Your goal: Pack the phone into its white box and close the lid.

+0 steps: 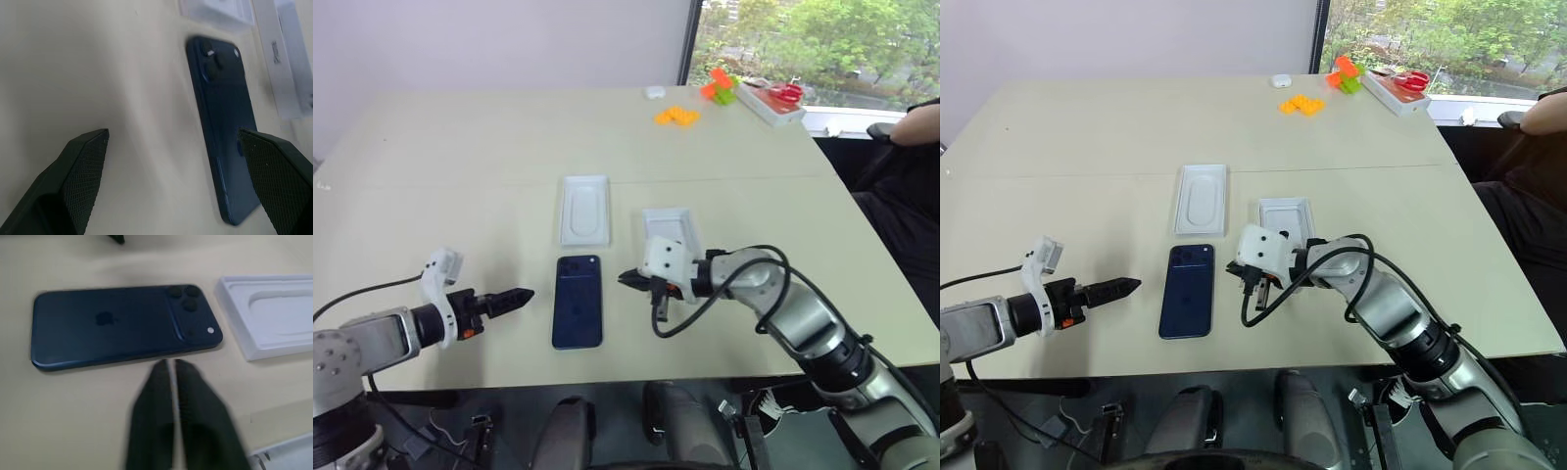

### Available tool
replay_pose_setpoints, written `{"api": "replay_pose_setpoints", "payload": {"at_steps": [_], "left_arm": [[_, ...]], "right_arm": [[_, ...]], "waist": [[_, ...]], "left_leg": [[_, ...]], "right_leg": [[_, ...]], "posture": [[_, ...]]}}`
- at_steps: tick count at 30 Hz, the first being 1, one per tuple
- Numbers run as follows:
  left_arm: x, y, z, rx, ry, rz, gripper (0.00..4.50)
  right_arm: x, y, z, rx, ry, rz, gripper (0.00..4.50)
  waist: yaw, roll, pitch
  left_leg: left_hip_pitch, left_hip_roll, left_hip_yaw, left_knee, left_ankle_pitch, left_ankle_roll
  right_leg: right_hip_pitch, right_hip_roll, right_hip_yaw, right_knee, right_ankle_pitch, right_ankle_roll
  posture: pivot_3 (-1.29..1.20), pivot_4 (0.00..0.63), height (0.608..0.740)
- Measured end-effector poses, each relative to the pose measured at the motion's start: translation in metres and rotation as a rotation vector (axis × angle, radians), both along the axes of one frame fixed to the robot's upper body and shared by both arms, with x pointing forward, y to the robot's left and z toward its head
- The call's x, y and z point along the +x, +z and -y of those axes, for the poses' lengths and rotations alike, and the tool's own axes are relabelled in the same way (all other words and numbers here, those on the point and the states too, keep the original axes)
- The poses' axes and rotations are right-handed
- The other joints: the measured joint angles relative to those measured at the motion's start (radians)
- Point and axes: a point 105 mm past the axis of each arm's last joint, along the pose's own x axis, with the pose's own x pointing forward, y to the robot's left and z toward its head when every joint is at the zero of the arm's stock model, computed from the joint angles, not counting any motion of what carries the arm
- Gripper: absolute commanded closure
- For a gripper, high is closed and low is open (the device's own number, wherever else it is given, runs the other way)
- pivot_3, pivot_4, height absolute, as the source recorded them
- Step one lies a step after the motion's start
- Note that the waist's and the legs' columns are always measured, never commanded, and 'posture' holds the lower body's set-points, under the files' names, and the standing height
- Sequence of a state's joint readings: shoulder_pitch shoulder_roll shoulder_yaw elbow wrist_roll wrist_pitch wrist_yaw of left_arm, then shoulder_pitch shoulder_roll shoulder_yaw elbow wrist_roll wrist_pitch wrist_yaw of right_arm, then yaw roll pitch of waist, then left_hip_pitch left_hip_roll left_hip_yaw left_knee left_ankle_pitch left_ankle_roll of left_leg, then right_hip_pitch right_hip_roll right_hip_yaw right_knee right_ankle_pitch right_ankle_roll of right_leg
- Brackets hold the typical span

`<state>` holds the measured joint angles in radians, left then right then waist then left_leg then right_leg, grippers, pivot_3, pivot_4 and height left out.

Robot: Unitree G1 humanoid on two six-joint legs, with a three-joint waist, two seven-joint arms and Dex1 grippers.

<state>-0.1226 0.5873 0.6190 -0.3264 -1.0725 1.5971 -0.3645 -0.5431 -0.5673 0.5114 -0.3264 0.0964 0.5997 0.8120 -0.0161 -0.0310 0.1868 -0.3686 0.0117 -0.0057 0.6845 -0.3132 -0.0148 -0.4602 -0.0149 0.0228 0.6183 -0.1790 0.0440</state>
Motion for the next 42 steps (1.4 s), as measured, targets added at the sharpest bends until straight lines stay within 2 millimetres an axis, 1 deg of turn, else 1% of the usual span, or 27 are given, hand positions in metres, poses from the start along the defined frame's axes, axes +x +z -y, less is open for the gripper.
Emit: {"api": "replay_pose_setpoints", "payload": {"at_steps": [4,9,13,17,19,23,34,39,42], "left_arm": [[-0.003,-0.001,0.011,-0.061,-0.033,-0.024,0.0],[-0.005,-0.004,0.028,-0.11,-0.068,-0.051,0.0],[-0.005,-0.008,0.041,-0.132,-0.082,-0.074,0.0],[-0.006,-0.009,0.047,-0.16,-0.071,-0.1,0.0],[-0.007,-0.008,0.049,-0.169,-0.064,-0.117,0.0],[-0.008,-0.009,0.052,-0.178,-0.038,-0.154,0.0],[-0.005,-0.008,0.058,-0.195,0.004,-0.171,0.0],[-0.005,-0.008,0.068,-0.234,-0.026,-0.17,0.0],[-0.005,-0.008,0.072,-0.248,-0.041,-0.171,0.0]], "right_arm": [[0.0,-0.017,-0.004,-0.081,0.01,0.004,4.47],[0.0,-0.025,-0.008,-0.092,-0.001,-0.045,4.47],[-0.002,-0.032,-0.017,-0.101,0.003,-0.119,4.47],[-0.006,-0.033,-0.023,-0.102,0.025,-0.162,4.47],[-0.007,-0.033,-0.027,-0.095,0.035,-0.184,4.47],[-0.008,-0.034,-0.031,-0.088,0.04,-0.216,4.47],[-0.005,-0.035,-0.03,-0.079,0.023,-0.244,4.47],[-0.008,-0.036,-0.04,-0.046,0.036,-0.281,4.47],[-0.01,-0.036,-0.043,-0.039,0.039,-0.295,4.47]], "waist": [[0.004,0.0,0.0],[0.005,0.001,-0.001],[0.005,0.001,-0.004],[0.005,0.001,-0.005],[0.004,0.001,-0.005],[0.002,0.001,-0.005],[0.003,0.002,-0.005],[0.003,0.002,-0.005],[0.003,0.002,-0.005]], "left_leg": [[0.0,-0.001,0.0,0.0,0.0,0.0],[0.001,-0.003,0.0,0.0,0.0,0.0],[0.002,-0.003,-0.001,0.0,0.0,0.0],[0.004,-0.004,-0.001,-0.001,0.0,0.0],[0.005,-0.004,-0.001,-0.001,0.0,0.0],[0.014,-0.003,-0.001,-0.004,-0.001,0.001],[0.015,-0.005,0.0,-0.004,-0.001,0.001],[0.014,-0.005,0.0,-0.004,-0.001,0.0],[0.013,-0.005,0.0,-0.004,-0.001,0.001]], "right_leg": [[0.0,-0.001,0.0,0.0,0.0,0.0],[0.001,-0.003,0.0,0.0,0.0,0.0],[0.003,-0.004,0.0,0.0,0.0,0.0],[0.005,-0.005,0.0,0.0,0.0,0.0],[0.006,-0.005,0.0,0.0,-0.002,-0.003],[0.014,-0.003,-0.001,-0.003,-0.003,-0.004],[0.016,-0.002,-0.001,-0.005,-0.005,-0.005],[0.016,-0.002,-0.001,-0.005,-0.006,-0.004],[0.016,-0.002,-0.001,-0.005,-0.006,-0.003]], "posture": [[0.0,0.15,0.726],[0.0,0.15,0.726],[0.0,0.15,0.726],[0.0,0.15,0.726],[0.0,0.15,0.726],[0.0,0.15,0.726],[0.0,0.15,0.726],[0.0,0.15,0.726],[0.0,0.15,0.726]]}}
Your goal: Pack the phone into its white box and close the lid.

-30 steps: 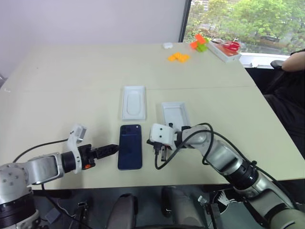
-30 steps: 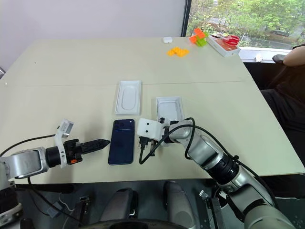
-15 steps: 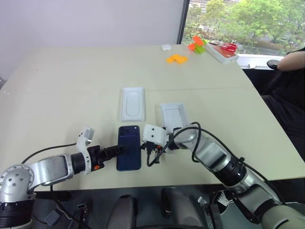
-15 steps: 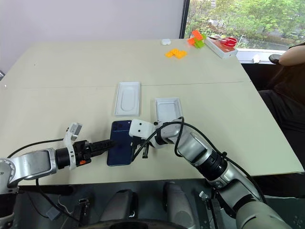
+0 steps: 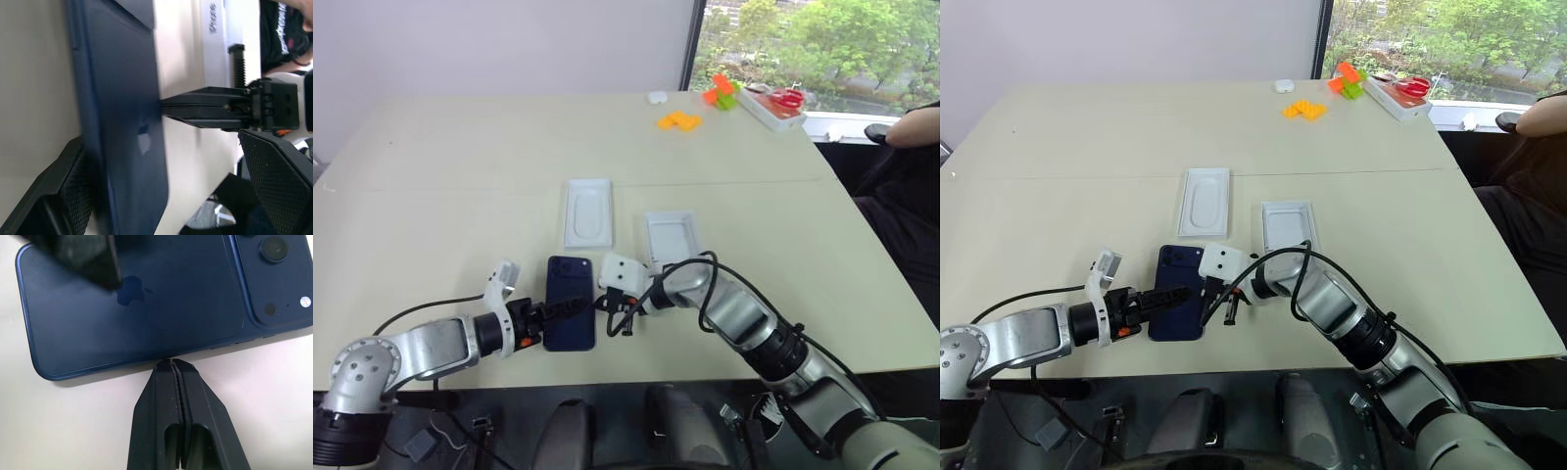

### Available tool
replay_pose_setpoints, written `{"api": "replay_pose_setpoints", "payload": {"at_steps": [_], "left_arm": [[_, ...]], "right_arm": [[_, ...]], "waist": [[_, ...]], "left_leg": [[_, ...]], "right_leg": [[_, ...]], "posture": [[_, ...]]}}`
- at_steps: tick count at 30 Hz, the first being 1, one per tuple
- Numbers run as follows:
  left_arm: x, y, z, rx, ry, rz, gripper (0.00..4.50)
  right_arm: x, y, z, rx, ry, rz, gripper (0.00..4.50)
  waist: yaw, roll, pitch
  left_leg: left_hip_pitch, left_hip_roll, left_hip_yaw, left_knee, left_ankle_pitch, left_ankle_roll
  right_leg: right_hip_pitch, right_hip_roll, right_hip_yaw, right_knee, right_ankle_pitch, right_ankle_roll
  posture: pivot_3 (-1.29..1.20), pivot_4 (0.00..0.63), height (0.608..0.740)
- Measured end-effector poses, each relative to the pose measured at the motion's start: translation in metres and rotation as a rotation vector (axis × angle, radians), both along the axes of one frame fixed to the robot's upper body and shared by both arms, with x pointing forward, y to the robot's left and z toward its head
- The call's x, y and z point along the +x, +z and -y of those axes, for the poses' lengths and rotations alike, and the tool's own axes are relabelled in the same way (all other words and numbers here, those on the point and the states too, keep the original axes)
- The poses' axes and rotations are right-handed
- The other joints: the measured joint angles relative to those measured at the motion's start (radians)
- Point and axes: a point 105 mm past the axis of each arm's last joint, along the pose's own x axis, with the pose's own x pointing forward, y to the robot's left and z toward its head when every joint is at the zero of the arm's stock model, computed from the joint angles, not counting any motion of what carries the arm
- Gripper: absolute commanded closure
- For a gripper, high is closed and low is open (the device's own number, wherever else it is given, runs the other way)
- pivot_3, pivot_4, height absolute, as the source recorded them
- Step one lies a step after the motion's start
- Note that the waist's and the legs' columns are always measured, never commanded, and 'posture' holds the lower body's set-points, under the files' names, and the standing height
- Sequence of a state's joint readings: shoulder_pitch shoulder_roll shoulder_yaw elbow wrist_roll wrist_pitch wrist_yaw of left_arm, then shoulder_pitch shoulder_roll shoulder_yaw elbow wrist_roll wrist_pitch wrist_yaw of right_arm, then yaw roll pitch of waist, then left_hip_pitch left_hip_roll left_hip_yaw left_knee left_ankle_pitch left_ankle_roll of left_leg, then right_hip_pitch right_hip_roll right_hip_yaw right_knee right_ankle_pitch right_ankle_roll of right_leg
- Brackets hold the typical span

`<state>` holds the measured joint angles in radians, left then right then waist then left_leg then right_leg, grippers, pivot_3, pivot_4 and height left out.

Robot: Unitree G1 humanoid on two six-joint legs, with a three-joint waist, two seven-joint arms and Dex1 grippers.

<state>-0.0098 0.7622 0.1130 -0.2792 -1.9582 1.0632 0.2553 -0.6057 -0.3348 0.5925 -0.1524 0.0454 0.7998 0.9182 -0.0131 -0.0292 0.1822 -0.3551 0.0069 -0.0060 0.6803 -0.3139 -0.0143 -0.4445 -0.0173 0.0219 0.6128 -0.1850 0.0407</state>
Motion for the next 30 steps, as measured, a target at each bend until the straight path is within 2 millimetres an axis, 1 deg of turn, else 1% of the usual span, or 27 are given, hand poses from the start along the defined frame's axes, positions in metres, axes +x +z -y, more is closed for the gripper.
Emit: {"api": "replay_pose_setpoints", "payload": {"at_steps": [4,9,12,13,15,16,17,26,27,29,30], "left_arm": [[0.0,0.0,0.004,-0.009,-0.015,-0.001,0.0],[-0.001,-0.001,0.001,-0.013,-0.008,-0.008,0.0],[-0.001,-0.002,-0.002,-0.016,0.006,-0.019,0.83],[-0.001,-0.004,-0.004,-0.014,0.013,-0.027,1.25],[-0.002,-0.009,-0.008,-0.008,0.028,-0.047,2.26],[-0.003,-0.011,-0.01,-0.006,0.033,-0.058,2.83],[-0.003,-0.012,-0.011,-0.004,0.036,-0.061,3.24],[-0.003,-0.011,-0.012,-0.014,0.04,-0.058,3.24],[-0.003,-0.011,-0.012,-0.019,0.04,-0.056,3.78],[-0.003,-0.007,-0.011,-0.05,0.034,-0.047,4.44],[-0.003,-0.005,-0.009,-0.053,0.026,-0.036,4.44]], "right_arm": [[0.0,0.0,0.0,0.002,-0.003,0.0,4.47],[0.001,0.0,0.0,0.002,-0.012,0.008,4.47],[0.002,0.0,0.0,0.001,-0.015,0.011,4.5],[0.002,0.0,0.001,0.001,-0.015,0.012,4.5],[0.002,0.0,0.001,0.0,-0.015,0.016,4.5],[0.003,0.0,0.001,0.0,-0.015,0.018,4.5],[0.003,0.001,0.002,-0.001,-0.015,0.02,4.5],[0.003,0.001,0.002,-0.001,-0.012,0.028,4.5],[0.004,0.001,0.003,-0.002,-0.013,0.03,4.5],[0.004,0.001,0.004,-0.004,-0.013,0.031,4.5],[0.004,0.001,0.004,-0.004,-0.013,0.033,4.5]], "waist": [[-0.001,0.0,0.0],[-0.002,0.0,0.0],[-0.005,0.0,0.001],[-0.005,0.0,0.001],[-0.006,0.0,0.001],[-0.006,0.0,0.002],[-0.005,0.0,0.002],[-0.005,0.0,0.003],[-0.005,0.001,0.003],[-0.005,0.0,0.003],[-0.005,0.0,0.003]], "left_leg": [[0.0,0.0,0.0,0.0,0.0,0.0],[0.0,0.0,0.0,0.0,0.0,0.0],[0.0,0.001,0.0,0.0,0.0,0.0],[0.0,0.001,0.0,0.0,0.0,0.0],[0.0,0.001,0.0,-0.001,0.0,0.0],[-0.001,0.001,0.0,-0.001,0.0,0.0],[-0.001,0.001,0.0,-0.001,0.0,0.0],[-0.001,0.002,0.0,-0.001,0.0,0.0],[-0.001,0.002,0.0,-0.001,0.0,0.0],[-0.001,0.002,0.0,-0.001,0.0,0.0],[-0.001,0.003,0.0,-0.001,0.0,0.0]], "right_leg": [[0.0,0.0,0.0,0.0,0.0,0.0],[0.0,0.0,0.0,0.0,-0.002,0.004],[-0.001,0.0,0.0,0.0,-0.003,0.004],[-0.001,0.001,0.0,0.0,-0.003,0.004],[-0.002,0.001,0.0,0.0,-0.003,0.004],[-0.002,0.001,0.0,0.0,-0.003,0.004],[-0.002,0.001,0.0,0.0,-0.003,0.004],[-0.002,0.001,0.0,-0.001,-0.003,0.004],[-0.002,0.001,0.0,-0.001,-0.003,0.004],[-0.002,0.001,0.0,-0.001,-0.003,0.004],[-0.002,0.001,0.0,-0.001,-0.003,0.004]], "posture": [[0.0,0.15,0.726],[0.0,0.15,0.726],[0.0,0.15,0.726],[0.0,0.15,0.726],[0.0,0.15,0.726],[0.0,0.15,0.726],[0.0,0.15,0.726],[0.0,0.15,0.726],[0.0,0.15,0.726],[0.0,0.15,0.726],[0.0,0.15,0.726]]}}
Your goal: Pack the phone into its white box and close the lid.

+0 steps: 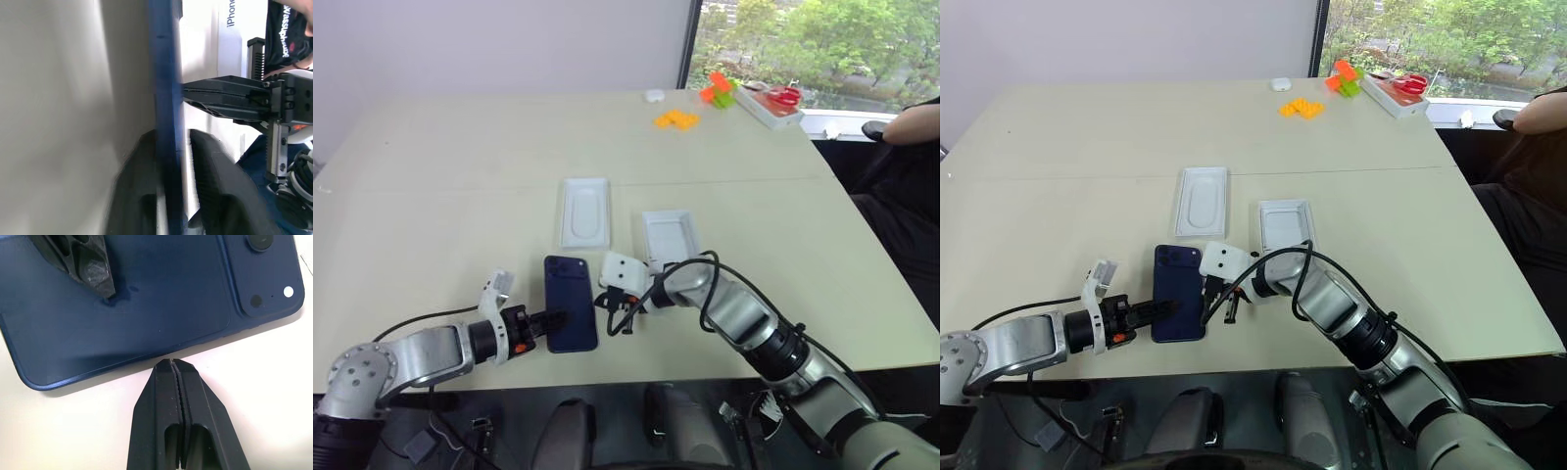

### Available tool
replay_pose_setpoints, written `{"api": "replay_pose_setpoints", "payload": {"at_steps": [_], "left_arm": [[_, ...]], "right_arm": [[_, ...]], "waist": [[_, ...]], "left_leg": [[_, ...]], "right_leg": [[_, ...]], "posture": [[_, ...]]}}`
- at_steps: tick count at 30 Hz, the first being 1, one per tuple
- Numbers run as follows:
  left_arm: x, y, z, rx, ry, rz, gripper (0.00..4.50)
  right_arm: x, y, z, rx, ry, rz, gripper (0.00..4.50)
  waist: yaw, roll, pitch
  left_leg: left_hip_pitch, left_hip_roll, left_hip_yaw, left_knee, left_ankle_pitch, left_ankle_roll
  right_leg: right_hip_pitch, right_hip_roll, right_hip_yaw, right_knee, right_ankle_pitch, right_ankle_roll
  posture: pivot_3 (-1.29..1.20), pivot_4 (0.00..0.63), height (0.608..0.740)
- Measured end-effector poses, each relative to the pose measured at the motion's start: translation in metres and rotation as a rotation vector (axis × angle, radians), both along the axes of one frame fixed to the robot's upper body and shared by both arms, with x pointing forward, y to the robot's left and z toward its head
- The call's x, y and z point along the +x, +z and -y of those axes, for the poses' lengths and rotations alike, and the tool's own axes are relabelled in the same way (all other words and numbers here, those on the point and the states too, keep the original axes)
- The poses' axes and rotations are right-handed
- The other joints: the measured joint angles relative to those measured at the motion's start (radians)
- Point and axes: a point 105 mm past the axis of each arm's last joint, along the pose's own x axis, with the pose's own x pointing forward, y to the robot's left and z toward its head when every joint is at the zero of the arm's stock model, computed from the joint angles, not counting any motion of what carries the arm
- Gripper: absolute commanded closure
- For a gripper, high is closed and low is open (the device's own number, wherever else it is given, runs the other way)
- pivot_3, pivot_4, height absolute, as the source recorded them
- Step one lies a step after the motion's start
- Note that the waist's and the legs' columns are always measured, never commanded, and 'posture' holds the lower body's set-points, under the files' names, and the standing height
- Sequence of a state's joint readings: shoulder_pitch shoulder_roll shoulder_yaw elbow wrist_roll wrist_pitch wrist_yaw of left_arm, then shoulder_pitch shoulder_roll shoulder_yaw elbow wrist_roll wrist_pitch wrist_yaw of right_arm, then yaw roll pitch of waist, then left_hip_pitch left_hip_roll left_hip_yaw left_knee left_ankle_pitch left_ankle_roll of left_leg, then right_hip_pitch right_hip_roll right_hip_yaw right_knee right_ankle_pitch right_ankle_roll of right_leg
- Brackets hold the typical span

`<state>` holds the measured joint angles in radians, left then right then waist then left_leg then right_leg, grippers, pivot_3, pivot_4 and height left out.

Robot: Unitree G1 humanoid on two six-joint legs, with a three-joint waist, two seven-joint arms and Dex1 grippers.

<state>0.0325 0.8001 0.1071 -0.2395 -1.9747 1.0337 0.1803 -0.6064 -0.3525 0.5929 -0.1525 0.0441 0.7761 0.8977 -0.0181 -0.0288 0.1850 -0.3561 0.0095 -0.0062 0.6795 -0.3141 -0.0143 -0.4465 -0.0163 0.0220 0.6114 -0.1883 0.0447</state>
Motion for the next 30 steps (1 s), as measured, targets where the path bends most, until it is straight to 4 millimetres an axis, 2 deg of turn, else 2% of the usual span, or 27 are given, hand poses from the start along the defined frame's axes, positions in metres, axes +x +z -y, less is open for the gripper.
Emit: {"api": "replay_pose_setpoints", "payload": {"at_steps": [6,11,14,17,18,20,24,30], "left_arm": [[-0.001,-0.001,-0.004,0.0,0.005,-0.002,4.44],[-0.002,0.006,-0.017,-0.02,0.06,0.035,4.44],[0.0,0.013,-0.034,-0.01,0.132,0.07,4.5],[0.001,0.018,-0.057,0.028,0.209,0.085,4.5],[0.001,0.019,-0.063,0.037,0.228,0.088,4.5],[0.001,0.02,-0.068,0.044,0.244,0.091,4.5],[-0.001,0.019,-0.072,0.066,0.245,0.095,4.5],[-0.005,0.019,-0.076,0.088,0.254,0.098,4.5]], "right_arm": [[0.003,0.005,-0.001,0.002,0.005,0.035,4.5],[0.018,0.028,-0.004,0.027,0.005,0.147,4.5],[0.033,0.047,-0.007,0.055,-0.007,0.176,3.64],[0.046,0.064,-0.015,0.081,0.0,0.23,2.18],[0.05,0.068,-0.017,0.086,0.003,0.249,2.18],[0.057,0.068,-0.022,0.087,0.008,0.267,2.18],[0.069,0.053,-0.028,0.049,0.017,0.276,2.18],[0.083,0.03,-0.023,-0.023,0.024,0.282,2.18]], "waist": [[-0.002,0.001,0.001],[-0.002,0.0,0.003],[-0.003,0.001,0.005],[-0.005,0.001,0.005],[-0.004,0.001,0.005],[-0.003,0.001,0.005],[-0.001,0.001,0.005],[-0.003,0.001,0.006]], "left_leg": [[-0.001,0.001,0.0,0.0,0.0,0.0],[-0.003,0.001,0.001,-0.001,0.0,0.0],[-0.004,0.002,0.001,-0.001,0.0,0.0],[-0.007,0.002,0.001,-0.002,0.0,0.0],[-0.01,0.002,0.001,-0.001,0.0,0.0],[-0.015,0.002,0.001,-0.001,0.0,0.0],[-0.018,0.002,0.002,-0.001,0.0,0.0],[-0.018,0.001,0.002,-0.001,0.0,0.0]], "right_leg": [[-0.002,0.0,0.0,0.0,0.0,0.0],[-0.004,0.001,0.0,0.0,0.0,0.0],[-0.006,0.001,0.0,0.0,0.0,0.0],[-0.01,0.002,0.0,0.001,0.0,0.0],[-0.013,0.002,0.0,0.001,0.001,-0.001],[-0.018,0.003,0.0,0.001,0.003,-0.005],[-0.02,0.001,0.0,0.001,0.004,-0.005],[-0.02,-0.001,0.0,0.0,0.004,-0.005]], "posture": [[0.0,0.15,0.726],[0.0,0.15,0.726],[0.0,0.15,0.726],[0.0,0.15,0.726],[0.0,0.15,0.726],[0.0,0.15,0.726],[0.0,0.15,0.726],[0.0,0.15,0.726]]}}
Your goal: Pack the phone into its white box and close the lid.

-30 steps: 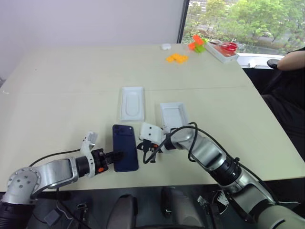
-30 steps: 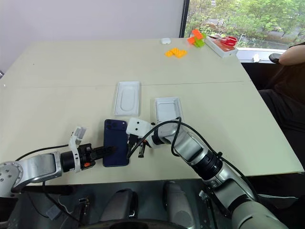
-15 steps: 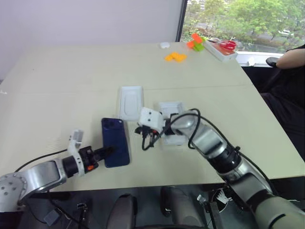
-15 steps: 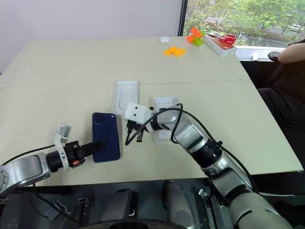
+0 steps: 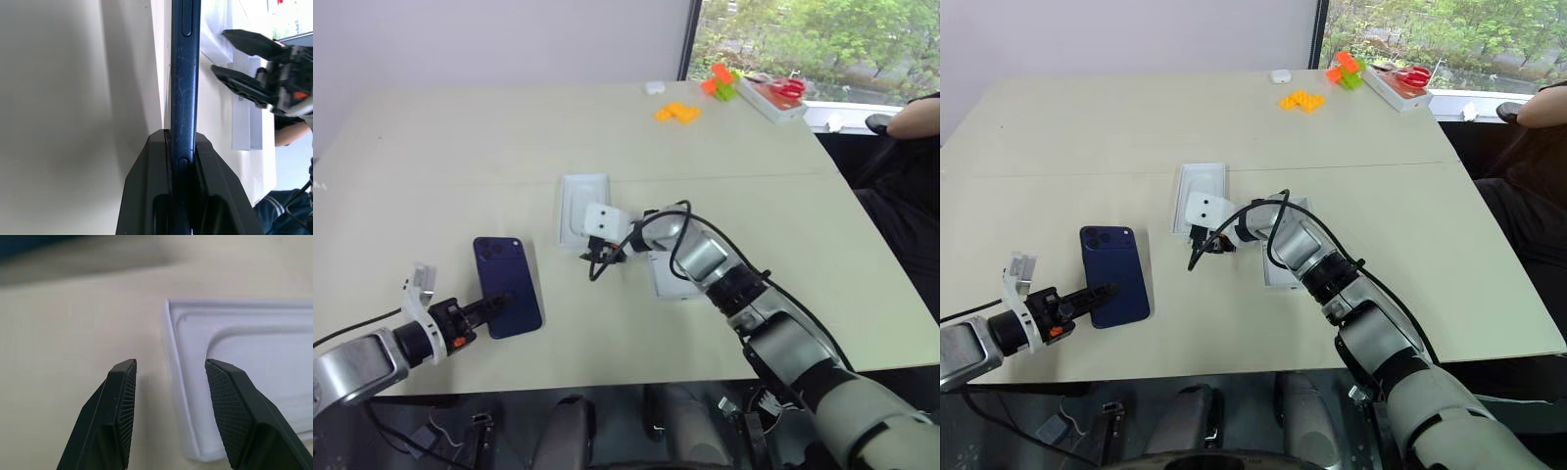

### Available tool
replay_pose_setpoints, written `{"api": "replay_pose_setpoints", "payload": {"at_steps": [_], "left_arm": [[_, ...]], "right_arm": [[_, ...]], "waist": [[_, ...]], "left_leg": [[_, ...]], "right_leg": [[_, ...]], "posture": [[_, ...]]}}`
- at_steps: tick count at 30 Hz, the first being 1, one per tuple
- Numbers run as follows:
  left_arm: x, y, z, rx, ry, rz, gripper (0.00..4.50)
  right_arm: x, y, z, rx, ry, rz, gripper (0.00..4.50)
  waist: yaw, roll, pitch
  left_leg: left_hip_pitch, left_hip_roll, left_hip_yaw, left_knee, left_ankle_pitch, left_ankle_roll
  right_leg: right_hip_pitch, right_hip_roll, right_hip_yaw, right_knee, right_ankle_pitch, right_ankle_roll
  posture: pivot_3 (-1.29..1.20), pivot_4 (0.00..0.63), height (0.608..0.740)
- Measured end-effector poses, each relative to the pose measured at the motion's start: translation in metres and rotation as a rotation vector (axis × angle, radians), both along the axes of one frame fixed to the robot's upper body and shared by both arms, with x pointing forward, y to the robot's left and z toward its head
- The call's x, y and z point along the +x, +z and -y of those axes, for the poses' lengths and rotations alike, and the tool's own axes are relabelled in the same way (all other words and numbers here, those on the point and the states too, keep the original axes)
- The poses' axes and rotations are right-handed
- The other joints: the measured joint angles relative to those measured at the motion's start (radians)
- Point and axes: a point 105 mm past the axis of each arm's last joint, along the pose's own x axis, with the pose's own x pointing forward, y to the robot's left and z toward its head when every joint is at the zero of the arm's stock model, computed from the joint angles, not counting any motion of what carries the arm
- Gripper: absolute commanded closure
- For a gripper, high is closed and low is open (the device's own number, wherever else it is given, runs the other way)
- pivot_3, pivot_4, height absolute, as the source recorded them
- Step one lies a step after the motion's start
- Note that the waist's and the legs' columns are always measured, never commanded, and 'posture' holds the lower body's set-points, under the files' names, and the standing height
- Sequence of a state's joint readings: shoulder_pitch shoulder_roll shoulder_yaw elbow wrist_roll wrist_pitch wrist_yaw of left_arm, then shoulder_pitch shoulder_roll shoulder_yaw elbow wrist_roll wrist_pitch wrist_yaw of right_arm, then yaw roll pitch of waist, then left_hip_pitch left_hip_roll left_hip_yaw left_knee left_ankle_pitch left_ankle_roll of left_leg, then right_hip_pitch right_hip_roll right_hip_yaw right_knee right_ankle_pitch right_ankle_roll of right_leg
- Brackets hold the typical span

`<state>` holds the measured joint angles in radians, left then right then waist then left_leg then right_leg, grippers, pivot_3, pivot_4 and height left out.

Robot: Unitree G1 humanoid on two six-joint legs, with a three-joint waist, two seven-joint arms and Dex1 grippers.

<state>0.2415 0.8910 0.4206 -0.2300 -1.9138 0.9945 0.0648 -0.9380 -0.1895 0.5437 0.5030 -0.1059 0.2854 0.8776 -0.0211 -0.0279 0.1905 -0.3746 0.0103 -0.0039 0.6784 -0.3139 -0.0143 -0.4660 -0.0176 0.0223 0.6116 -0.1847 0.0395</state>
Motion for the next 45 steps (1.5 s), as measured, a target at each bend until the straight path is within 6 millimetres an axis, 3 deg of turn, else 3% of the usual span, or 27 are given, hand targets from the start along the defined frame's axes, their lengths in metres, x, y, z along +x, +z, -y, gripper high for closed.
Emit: {"api": "replay_pose_setpoints", "payload": {"at_steps": [3,6,13,18,22,26,30,33,39,45], "left_arm": [[0.0,0.0,0.001,0.007,-0.004,0.003,4.5],[0.0,0.0,0.001,0.007,-0.004,0.004,4.5],[0.005,0.009,-0.001,0.008,0.006,0.041,4.5],[0.014,0.023,-0.003,-0.003,0.024,0.098,4.5],[0.02,0.033,0.004,-0.009,0.001,0.131,4.5],[0.025,0.035,0.017,-0.012,-0.051,0.138,4.5],[0.03,0.034,0.032,-0.027,-0.105,0.133,4.5],[0.036,0.034,0.042,-0.05,-0.133,0.138,4.5],[0.053,0.045,0.059,-0.038,-0.148,0.159,4.5],[0.067,0.031,0.081,-0.046,-0.162,0.072,4.5]], "right_arm": [[-0.001,-0.002,0.0,-0.013,0.028,0.007,2.96],[-0.002,-0.001,0.001,-0.028,0.052,0.03,4.48],[-0.009,0.001,0.009,-0.051,0.078,0.059,4.48],[-0.047,0.01,0.033,-0.002,0.103,0.002,4.48],[-0.084,0.005,0.049,-0.002,0.109,-0.076,4.48],[-0.096,0.003,0.05,0.019,0.059,-0.151,4.48],[-0.1,0.003,0.049,0.037,0.044,-0.203,2.93],[-0.1,0.003,0.049,0.048,0.037,-0.22,1.42],[-0.096,0.024,0.062,0.109,0.03,-0.172,1.42],[-0.094,0.035,0.078,0.13,0.012,-0.145,1.42]], "waist": [[0.0,0.0,0.0],[0.0,0.0,0.0],[0.001,0.0,0.0],[0.009,0.0,0.0],[0.007,0.0,0.0],[0.001,0.0,0.0],[0.003,0.0,0.0],[0.005,0.0,0.0],[0.009,-0.001,0.001],[0.008,-0.002,0.001]], "left_leg": [[0.001,0.0,0.0,0.0,0.0,0.0],[0.001,0.001,-0.001,0.0,0.0,0.0],[0.001,0.001,-0.001,0.0,0.0,0.0],[0.0,0.0,-0.002,0.0,0.0,0.0],[0.001,0.0,-0.001,0.001,0.0,0.0],[0.002,0.0,-0.001,0.002,0.0,-0.001],[0.002,0.002,-0.001,0.002,0.001,-0.001],[0.001,0.002,-0.001,0.002,0.001,-0.001],[0.002,-0.001,-0.001,0.003,0.001,-0.001],[0.002,-0.001,-0.001,0.003,0.001,-0.001]], "right_leg": [[0.0,0.001,0.0,0.001,0.0,0.0],[0.0,0.001,0.0,0.001,0.0,0.0],[0.0,0.002,0.0,0.001,0.0,0.0],[0.0,0.0,-0.001,0.001,0.0,0.0],[0.001,0.0,-0.001,0.001,0.0,0.0],[0.002,0.003,-0.001,0.002,0.0,0.001],[0.002,0.007,-0.003,0.002,-0.001,0.001],[0.002,0.006,-0.003,0.002,0.002,-0.002],[0.004,0.004,-0.002,0.001,0.002,-0.002],[0.004,0.004,-0.003,0.001,0.002,-0.002]], "posture": [[0.0,0.15,0.726],[0.0,0.15,0.726],[0.0,0.15,0.726],[0.0,0.15,0.726],[0.0,0.15,0.726],[0.0,0.15,0.726],[0.0,0.15,0.726],[0.0,0.15,0.726],[0.0,0.15,0.726],[0.0,0.15,0.726]]}}
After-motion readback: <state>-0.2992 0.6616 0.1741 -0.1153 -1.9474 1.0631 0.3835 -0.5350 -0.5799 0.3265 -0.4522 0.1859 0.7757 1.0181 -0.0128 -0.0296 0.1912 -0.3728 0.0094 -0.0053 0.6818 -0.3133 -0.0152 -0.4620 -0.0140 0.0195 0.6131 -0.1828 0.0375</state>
